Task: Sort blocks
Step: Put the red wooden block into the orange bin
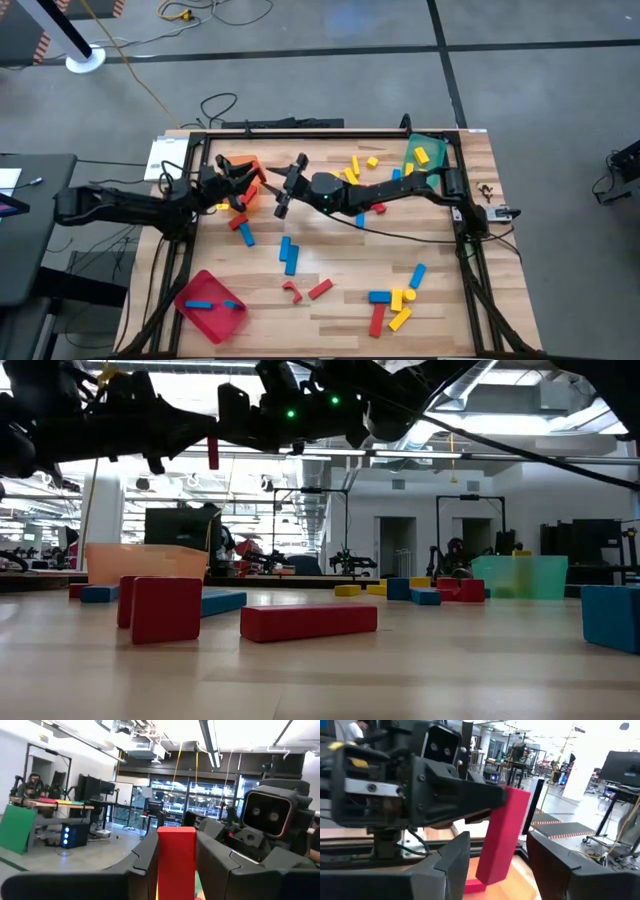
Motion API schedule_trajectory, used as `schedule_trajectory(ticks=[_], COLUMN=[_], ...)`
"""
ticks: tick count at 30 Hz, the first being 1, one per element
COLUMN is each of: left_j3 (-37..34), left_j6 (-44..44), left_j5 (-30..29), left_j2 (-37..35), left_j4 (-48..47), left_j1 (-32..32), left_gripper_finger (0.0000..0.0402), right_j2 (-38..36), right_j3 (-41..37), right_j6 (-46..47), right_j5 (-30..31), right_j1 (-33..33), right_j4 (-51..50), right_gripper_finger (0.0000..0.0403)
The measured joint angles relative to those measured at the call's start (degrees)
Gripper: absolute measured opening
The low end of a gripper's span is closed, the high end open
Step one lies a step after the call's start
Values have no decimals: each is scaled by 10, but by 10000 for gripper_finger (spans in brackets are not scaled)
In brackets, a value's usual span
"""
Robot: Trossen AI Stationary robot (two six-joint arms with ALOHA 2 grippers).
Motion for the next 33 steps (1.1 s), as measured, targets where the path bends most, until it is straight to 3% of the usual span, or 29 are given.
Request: schedule_trajectory(ticks=[8, 14, 27, 33], left_j3=[56, 78, 81, 81], left_j6=[10, 14, 16, 16], left_j5=[-17, -18, -48, -52], left_j2=[78, 103, 101, 102], left_j4=[10, 9, 0, -30], left_j1=[-27, -51, -86, -86], left_gripper_finger=[96, 96, 93, 93], right_j2=[-1, 0, 0, 0], right_j3=[0, 0, 0, 0], right_j6=[7, 16, -7, -15], right_j5=[12, 55, 97, 93], right_j1=[0, 2, 5, 11], right_j4=[-11, -44, -70, -102], right_gripper_finger=[210, 202, 80, 60])
